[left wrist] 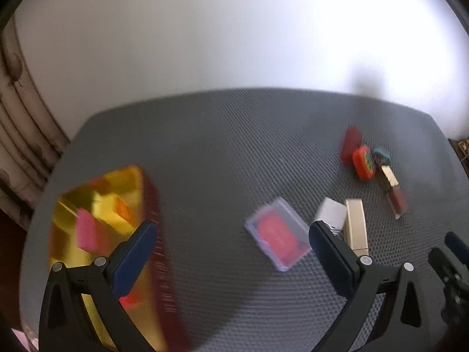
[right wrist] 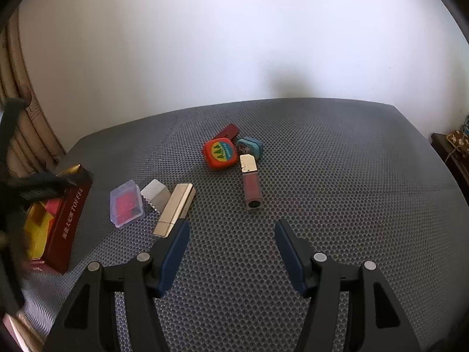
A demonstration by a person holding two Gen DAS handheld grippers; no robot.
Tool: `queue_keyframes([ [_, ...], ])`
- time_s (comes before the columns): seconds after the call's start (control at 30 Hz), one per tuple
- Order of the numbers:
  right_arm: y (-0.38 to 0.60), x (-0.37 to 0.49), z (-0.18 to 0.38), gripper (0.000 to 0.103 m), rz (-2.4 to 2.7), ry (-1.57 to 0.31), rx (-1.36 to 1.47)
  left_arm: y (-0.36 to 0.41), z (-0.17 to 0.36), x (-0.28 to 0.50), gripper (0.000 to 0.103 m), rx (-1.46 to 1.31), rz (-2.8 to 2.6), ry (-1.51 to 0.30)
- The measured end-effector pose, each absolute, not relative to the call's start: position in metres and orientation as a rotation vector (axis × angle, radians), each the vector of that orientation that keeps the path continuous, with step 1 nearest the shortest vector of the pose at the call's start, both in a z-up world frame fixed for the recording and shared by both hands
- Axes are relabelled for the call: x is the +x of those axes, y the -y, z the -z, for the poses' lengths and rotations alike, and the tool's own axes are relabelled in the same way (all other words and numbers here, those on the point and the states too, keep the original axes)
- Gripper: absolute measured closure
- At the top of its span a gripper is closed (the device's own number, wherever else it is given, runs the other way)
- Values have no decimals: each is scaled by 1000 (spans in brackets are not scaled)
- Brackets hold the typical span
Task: Organize rigid objects
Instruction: 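Carry the yellow cube with the left gripper into the tray and release, then grasp the lip gloss tube with the right gripper, then carry the lip gloss with the right gripper into the tray and release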
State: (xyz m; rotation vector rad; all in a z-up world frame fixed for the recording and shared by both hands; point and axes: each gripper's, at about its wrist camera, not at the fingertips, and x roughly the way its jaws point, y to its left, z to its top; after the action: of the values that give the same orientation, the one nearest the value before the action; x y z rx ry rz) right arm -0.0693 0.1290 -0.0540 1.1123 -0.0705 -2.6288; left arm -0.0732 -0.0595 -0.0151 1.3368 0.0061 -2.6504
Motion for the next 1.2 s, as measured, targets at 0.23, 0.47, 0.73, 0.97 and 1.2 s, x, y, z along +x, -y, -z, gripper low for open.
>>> queue_keyframes([
  [0.23,-145,-74,64,41,2638,104,1143,53,29,-76,1,1363,2627,-14],
  [0.47,-156,-125,82,41,2608,109,1185,48,2,-35,1,1249,2705,91],
  [0.73,-121,-198,106,41,2516,33,1328,42,-12,8,1,1231,2743,37],
  [0.97,-128,-200,110,83,2573,-12,1277,61,-20,44,1,1188,2751,-81],
  [1.2,-129,-171,81,83,2625,-36,1204,87,-30,73,1,1068,2745,-119],
])
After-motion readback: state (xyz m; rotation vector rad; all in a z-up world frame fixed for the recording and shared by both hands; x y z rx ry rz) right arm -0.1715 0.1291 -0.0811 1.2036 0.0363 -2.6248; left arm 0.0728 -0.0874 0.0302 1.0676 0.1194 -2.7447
